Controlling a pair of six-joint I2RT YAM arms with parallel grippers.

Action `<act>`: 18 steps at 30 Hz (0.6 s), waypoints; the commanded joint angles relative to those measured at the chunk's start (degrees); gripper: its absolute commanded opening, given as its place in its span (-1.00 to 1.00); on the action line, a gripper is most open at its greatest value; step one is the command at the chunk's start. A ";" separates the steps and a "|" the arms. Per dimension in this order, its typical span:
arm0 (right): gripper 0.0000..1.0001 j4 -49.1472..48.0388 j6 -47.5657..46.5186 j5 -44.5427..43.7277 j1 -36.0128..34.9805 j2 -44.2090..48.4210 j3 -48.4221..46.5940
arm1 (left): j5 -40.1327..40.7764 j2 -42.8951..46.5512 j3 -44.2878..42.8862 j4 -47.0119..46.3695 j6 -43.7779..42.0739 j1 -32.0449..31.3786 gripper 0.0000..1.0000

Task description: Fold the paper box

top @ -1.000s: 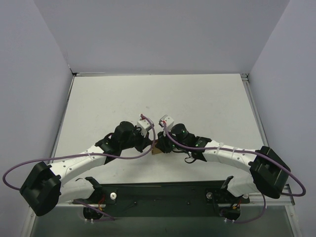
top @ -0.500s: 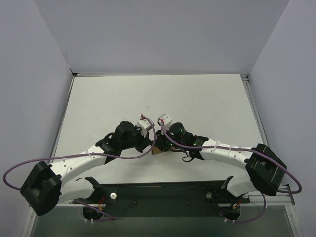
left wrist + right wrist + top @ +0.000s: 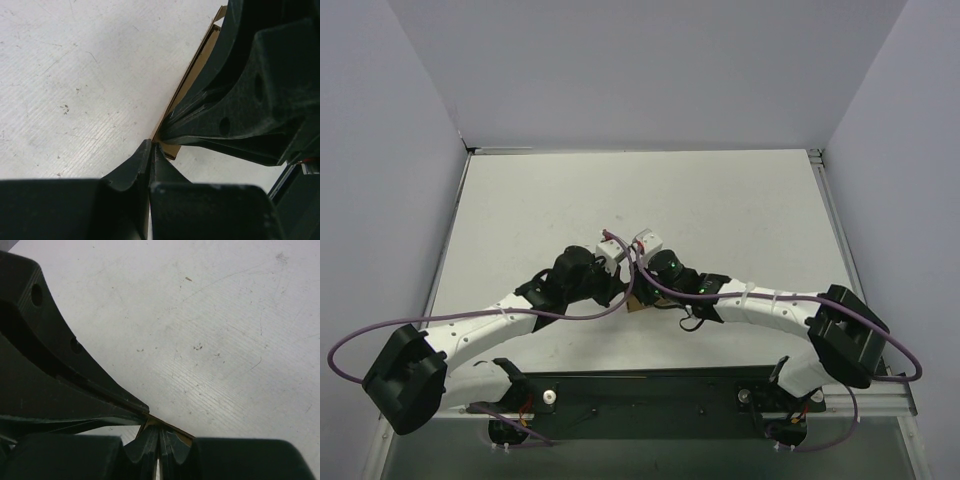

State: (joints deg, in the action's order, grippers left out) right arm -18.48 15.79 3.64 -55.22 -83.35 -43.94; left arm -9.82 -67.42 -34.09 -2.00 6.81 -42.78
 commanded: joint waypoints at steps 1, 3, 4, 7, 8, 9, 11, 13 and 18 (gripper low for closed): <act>-0.85 5.47 -0.86 -5.92 -3.75 -3.31 -2.11 | 0.51 -0.17 -0.63 -4.15 2.94 -1.60 -1.00; -0.86 5.91 -0.06 -6.97 -4.72 -4.53 -2.46 | 1.47 -0.61 -0.54 -4.24 3.65 -1.69 -1.00; -0.86 6.00 0.38 -7.50 -5.50 -4.80 -2.64 | 1.48 -0.78 -0.63 -4.15 3.82 -1.69 -1.00; -0.81 6.26 2.83 -8.91 -6.04 -4.89 -2.90 | 2.44 -1.84 -0.72 -3.02 3.65 -1.60 -1.00; -0.77 6.44 3.36 -9.35 -6.04 -4.46 -2.47 | 2.88 -1.93 -0.81 -2.49 3.39 -1.60 -1.00; -0.71 6.61 3.46 -9.79 -6.04 -3.06 -2.20 | 3.32 -1.93 -0.63 -1.61 3.21 -1.51 -1.00; -0.53 7.92 2.85 -10.84 -5.78 -0.95 -1.41 | 3.76 -1.14 -0.54 -0.90 2.51 -1.34 -1.00; -0.33 9.25 1.79 -10.76 -5.51 3.09 -0.97 | 2.89 0.00 -0.28 -0.55 1.72 -1.07 -1.00; 0.24 14.69 -5.83 -4.09 -4.46 13.38 -1.05 | -0.62 0.71 -0.10 0.07 -0.29 0.24 -1.00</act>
State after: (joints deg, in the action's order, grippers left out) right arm -9.69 17.19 -5.34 -60.05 -77.97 -44.31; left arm -6.79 -68.14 -33.78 -2.85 9.19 -43.31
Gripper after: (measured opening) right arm 0.514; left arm 0.072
